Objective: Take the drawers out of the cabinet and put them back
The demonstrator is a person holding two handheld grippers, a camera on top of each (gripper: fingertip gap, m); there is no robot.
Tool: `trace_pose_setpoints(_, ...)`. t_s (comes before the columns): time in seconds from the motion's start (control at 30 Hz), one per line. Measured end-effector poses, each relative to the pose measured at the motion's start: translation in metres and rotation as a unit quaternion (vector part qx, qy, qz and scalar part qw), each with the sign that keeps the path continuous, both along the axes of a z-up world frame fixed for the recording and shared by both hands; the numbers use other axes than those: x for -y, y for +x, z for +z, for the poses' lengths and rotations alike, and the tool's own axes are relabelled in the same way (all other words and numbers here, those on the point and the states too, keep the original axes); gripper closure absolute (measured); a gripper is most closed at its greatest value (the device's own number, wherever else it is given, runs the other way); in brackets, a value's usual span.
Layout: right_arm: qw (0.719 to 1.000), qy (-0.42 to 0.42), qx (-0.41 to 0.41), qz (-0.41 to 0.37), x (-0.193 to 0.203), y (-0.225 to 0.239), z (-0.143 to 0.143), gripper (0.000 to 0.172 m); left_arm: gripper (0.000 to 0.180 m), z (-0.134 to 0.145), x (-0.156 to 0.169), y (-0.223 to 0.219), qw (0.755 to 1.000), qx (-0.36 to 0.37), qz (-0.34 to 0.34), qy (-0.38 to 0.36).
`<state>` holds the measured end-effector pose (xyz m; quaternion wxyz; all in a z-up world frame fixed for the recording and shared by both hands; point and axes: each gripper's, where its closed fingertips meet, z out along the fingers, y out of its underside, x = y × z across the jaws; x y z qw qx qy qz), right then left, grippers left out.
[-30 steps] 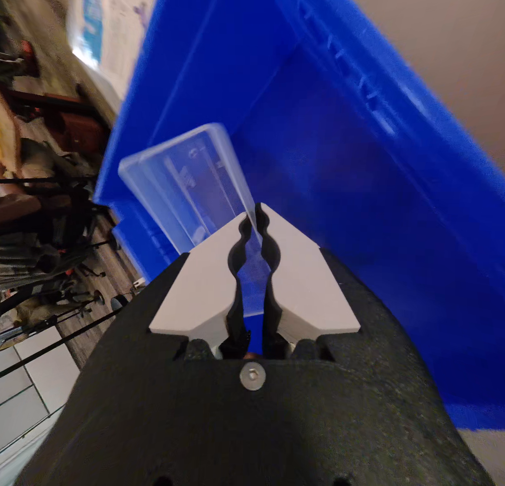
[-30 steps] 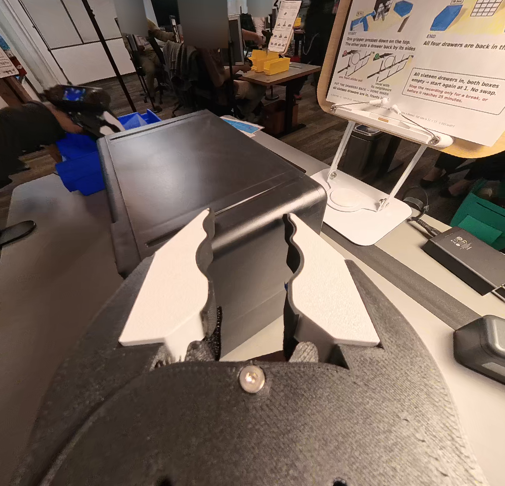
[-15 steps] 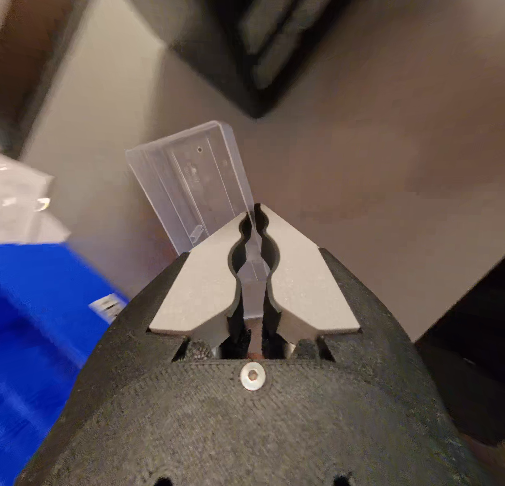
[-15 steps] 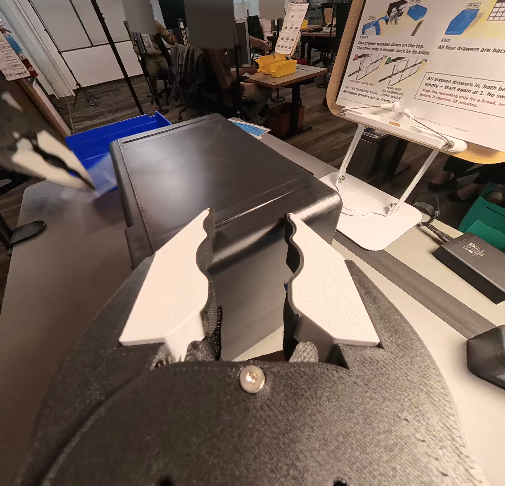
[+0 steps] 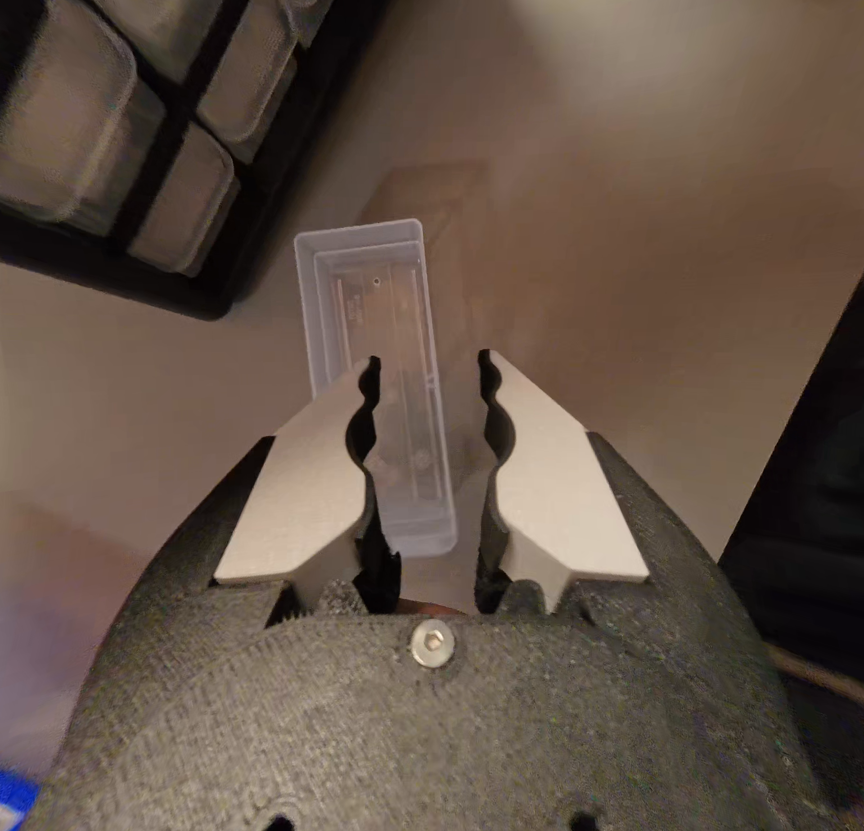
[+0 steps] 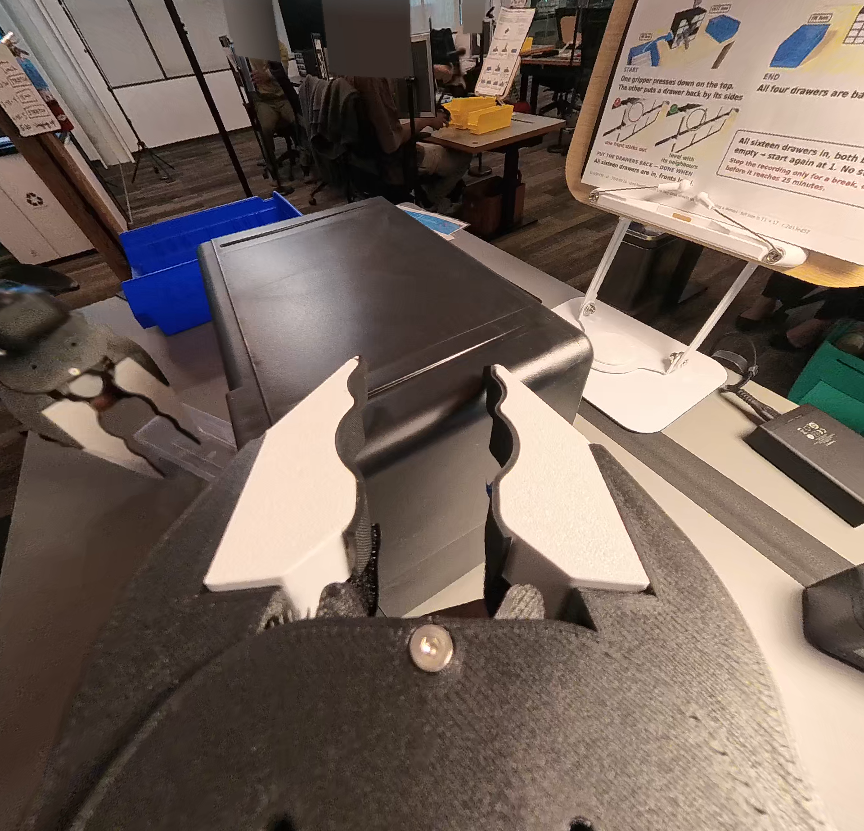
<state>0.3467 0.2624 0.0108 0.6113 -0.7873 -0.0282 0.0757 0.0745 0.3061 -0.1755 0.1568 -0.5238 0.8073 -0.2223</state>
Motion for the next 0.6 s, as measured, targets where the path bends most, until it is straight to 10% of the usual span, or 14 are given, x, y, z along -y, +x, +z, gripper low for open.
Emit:
trace_pose_setpoints(0.03, 1.000, 0.000, -0.001, 0.000, 0.000, 0.000, 0.000, 0.119, 0.130, 0.007, -0.003, -0.005, 0.999, 0.011, -0.032, 0.019)
trace_pose_setpoints(0.17, 1.000, -0.002, 0.000, 0.002, -0.001, -0.001, -0.001, 0.118, 0.122, 0.013, -0.034, -0.043, 0.972, 0.013, -0.185, 0.145)
trace_pose_setpoints(0.6, 1.000, -0.003, 0.007, 0.003, 0.000, -0.003, -0.001, 0.118, 0.136, -0.006, -0.037, -0.062, 0.944, 0.001, -0.281, 0.174)
